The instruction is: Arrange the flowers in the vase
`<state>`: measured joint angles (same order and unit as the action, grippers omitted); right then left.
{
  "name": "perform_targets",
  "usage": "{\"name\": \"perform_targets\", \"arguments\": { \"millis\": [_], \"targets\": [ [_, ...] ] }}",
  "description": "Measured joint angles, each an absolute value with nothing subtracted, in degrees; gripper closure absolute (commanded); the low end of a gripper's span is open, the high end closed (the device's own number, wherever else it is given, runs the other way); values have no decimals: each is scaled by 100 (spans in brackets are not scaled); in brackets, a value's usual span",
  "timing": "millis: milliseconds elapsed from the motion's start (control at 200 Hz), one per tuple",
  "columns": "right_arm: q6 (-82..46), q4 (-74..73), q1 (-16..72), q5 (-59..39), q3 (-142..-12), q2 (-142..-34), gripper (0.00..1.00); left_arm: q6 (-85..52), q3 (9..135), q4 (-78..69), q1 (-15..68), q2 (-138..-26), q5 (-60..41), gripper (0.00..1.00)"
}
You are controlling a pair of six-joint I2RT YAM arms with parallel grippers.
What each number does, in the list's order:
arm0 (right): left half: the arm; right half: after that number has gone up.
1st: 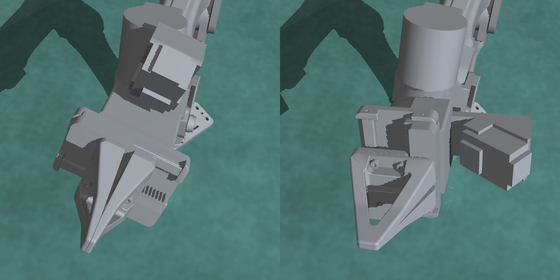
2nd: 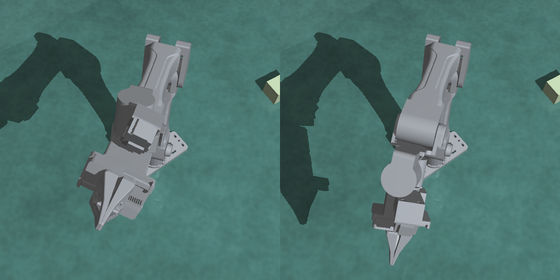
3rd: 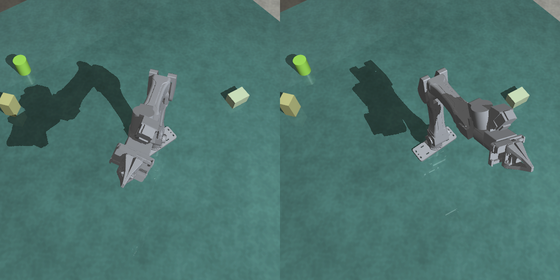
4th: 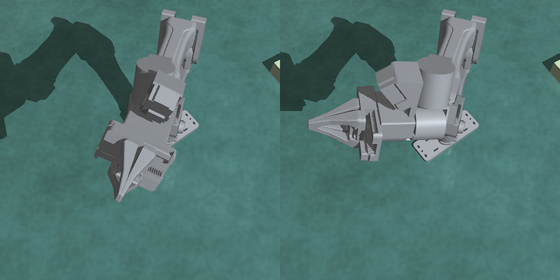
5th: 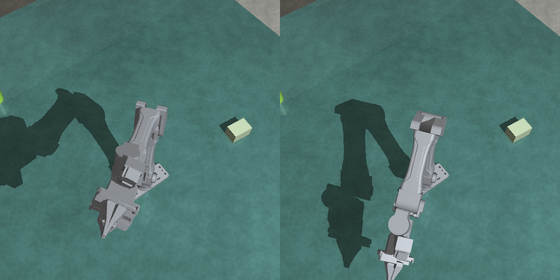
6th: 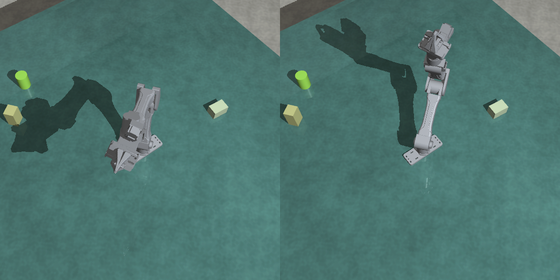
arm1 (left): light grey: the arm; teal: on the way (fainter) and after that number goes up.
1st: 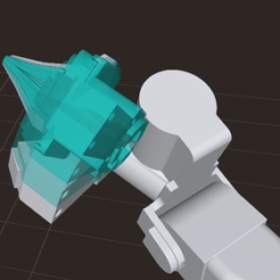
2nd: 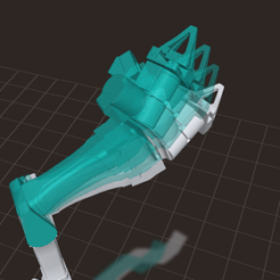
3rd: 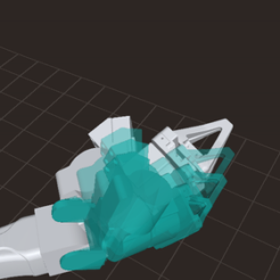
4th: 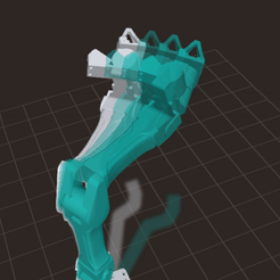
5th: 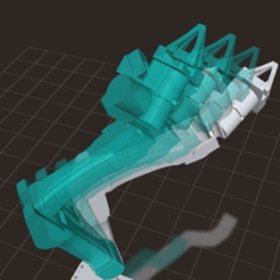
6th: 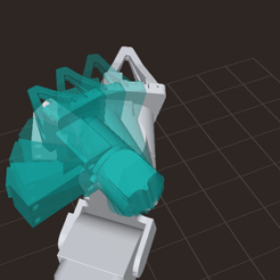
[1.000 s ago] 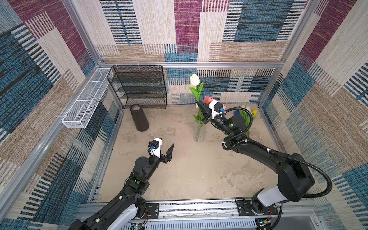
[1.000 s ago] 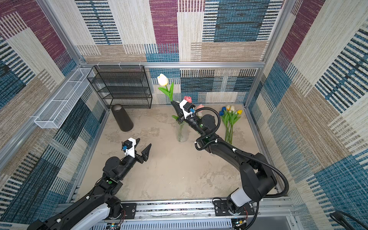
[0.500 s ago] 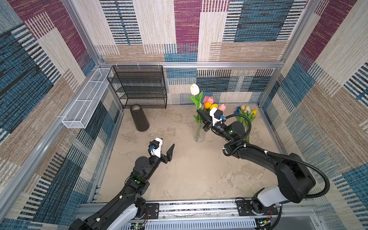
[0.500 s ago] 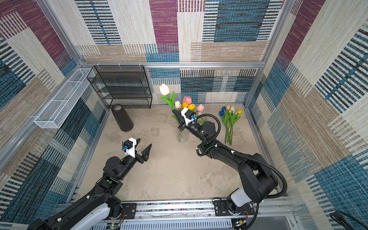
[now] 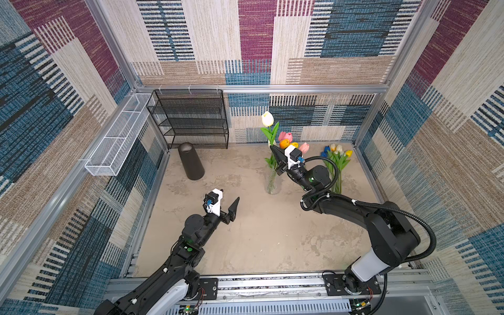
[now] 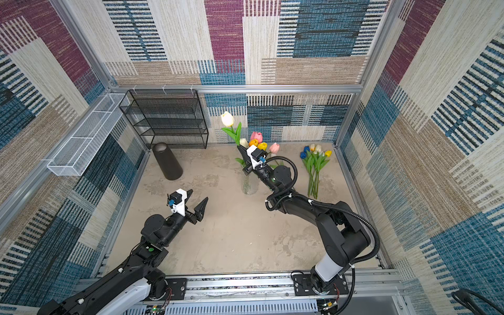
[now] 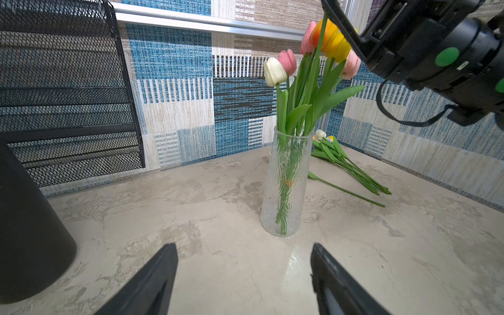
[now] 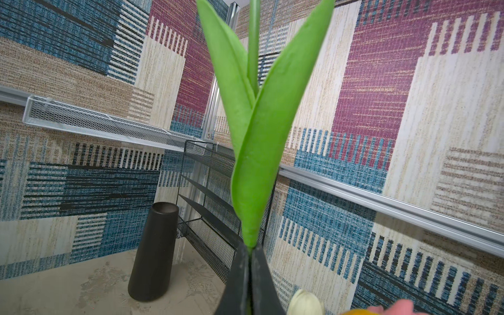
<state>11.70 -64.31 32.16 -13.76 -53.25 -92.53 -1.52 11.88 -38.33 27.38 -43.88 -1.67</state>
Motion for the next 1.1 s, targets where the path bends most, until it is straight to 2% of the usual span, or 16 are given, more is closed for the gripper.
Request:
{"name": "perform_targets", "arguments": {
  "millis": [746, 861, 916, 1017, 1102],
  "targets": [
    [1070, -6908, 3203, -1138, -4427, -9856, 100, -152, 1184, -3983, 2727, -4567, -172, 20],
    [1052, -6925, 3203, -1087, -4370, -9907, 97, -150, 1203, -3977, 2727, -4600, -174, 20],
    [1050, -6947, 3203, -1074, -4348, -9909, 92, -148, 1234, -3972, 2727, -4613, -187, 20],
    [998, -6936, 3205, -1035, -4311, -9848, 66, -141, 1273, -3972, 2727, -4619, -191, 20],
    [1011, -6932, 3208, -1041, -4239, -9671, 58, -139, 1308, -3964, 2727, -4639, -198, 20]
  ]
}}
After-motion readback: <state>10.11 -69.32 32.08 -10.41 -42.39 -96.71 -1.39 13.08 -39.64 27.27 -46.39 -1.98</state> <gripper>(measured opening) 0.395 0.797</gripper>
